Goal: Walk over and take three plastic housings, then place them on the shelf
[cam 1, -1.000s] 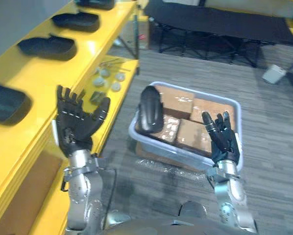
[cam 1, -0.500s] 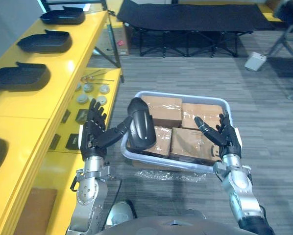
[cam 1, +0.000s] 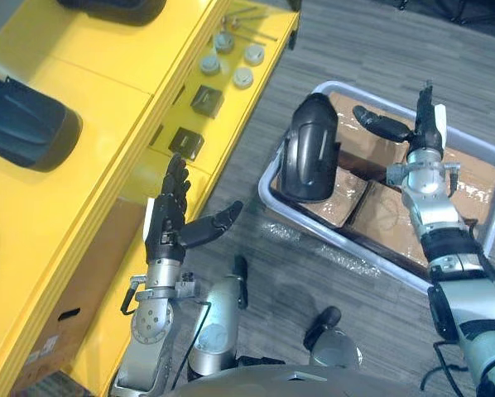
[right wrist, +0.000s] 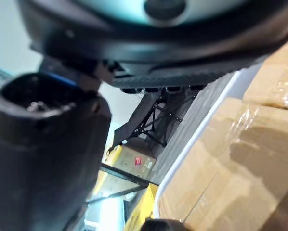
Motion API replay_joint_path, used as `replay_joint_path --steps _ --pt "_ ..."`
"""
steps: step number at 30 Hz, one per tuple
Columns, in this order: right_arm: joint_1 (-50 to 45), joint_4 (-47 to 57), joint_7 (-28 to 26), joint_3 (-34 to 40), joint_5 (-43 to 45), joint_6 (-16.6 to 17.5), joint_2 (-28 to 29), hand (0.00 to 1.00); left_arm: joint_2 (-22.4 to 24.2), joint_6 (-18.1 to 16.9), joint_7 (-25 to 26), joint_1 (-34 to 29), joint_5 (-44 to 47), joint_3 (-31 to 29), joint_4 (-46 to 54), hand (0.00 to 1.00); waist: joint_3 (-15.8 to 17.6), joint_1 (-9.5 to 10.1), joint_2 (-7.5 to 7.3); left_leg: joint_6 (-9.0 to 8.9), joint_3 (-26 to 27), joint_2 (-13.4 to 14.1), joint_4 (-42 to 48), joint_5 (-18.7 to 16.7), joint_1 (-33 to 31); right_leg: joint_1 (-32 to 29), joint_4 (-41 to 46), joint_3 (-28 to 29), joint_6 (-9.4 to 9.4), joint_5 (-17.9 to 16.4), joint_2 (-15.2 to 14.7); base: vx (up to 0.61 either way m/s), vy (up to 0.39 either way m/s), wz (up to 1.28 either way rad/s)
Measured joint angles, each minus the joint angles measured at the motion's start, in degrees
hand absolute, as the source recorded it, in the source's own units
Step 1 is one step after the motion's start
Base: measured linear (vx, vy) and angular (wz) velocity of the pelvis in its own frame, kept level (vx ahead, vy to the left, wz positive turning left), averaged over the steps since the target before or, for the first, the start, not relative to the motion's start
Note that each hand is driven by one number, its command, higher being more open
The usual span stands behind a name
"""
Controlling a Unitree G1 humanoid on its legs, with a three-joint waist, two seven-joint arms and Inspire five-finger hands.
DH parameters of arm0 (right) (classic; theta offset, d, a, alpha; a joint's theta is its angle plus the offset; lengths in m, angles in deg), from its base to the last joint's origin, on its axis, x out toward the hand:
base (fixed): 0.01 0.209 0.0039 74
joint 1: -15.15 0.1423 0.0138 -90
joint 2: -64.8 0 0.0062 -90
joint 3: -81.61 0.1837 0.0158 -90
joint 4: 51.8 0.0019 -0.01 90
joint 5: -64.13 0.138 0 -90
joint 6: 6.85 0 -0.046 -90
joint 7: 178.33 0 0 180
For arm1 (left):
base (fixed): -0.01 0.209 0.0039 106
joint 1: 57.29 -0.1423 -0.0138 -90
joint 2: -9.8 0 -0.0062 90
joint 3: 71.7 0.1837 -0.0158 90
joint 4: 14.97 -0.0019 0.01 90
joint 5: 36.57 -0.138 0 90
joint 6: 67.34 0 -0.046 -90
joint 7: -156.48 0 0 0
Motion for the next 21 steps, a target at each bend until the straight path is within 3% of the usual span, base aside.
replay_joint_path --steps 8,19,20,21 --pt "6.63 -9.38 -4.39 -6.08 -0.12 -2.26 -0.39 1.00 -0.86 -1.41 0.43 2.46 0.04 5.89 -6.75 1.00 1.85 1.79 0.55 -0.11 -0.78 0.13 -2.37 2.64 -0.93 -2.30 2.16 -0.39 -1.06 -0.67 0.02 -0.06 0.014 0.05" --pt "8.13 -10.01 -8.16 -6.88 -4.49 -3.41 -0.57 1.00 -0.88 -1.42 1.74 3.13 0.03 8.45 -7.72 1.00 3.12 2.85 1.55 -0.89 -1.15 0.02 -10.10 8.93 0.01 -5.89 6.12 -0.55 -2.50 -2.40 -0.55 -0.09 -0.011 0.03" --pt "8.17 -10.00 -8.46 -6.88 -4.58 -3.40 -0.57 0.00 -0.87 -1.42 1.80 3.16 0.04 8.46 -7.91 1.00 3.12 2.85 1.56 -0.90 -1.11 -0.04 -10.68 9.34 0.15 -6.10 6.25 -0.50 -2.49 -2.45 -0.60 -0.09 -0.005 0.00" --pt "8.18 -9.94 -8.82 -6.97 -5.83 -3.39 -0.57 0.00 -0.87 -1.42 1.94 3.21 0.04 8.50 -8.17 1.00 3.12 2.86 1.57 -0.98 -1.16 -0.08 -11.80 10.12 0.22 -6.54 6.60 -0.52 -2.48 -2.58 -0.68 -0.09 -0.006 0.04"
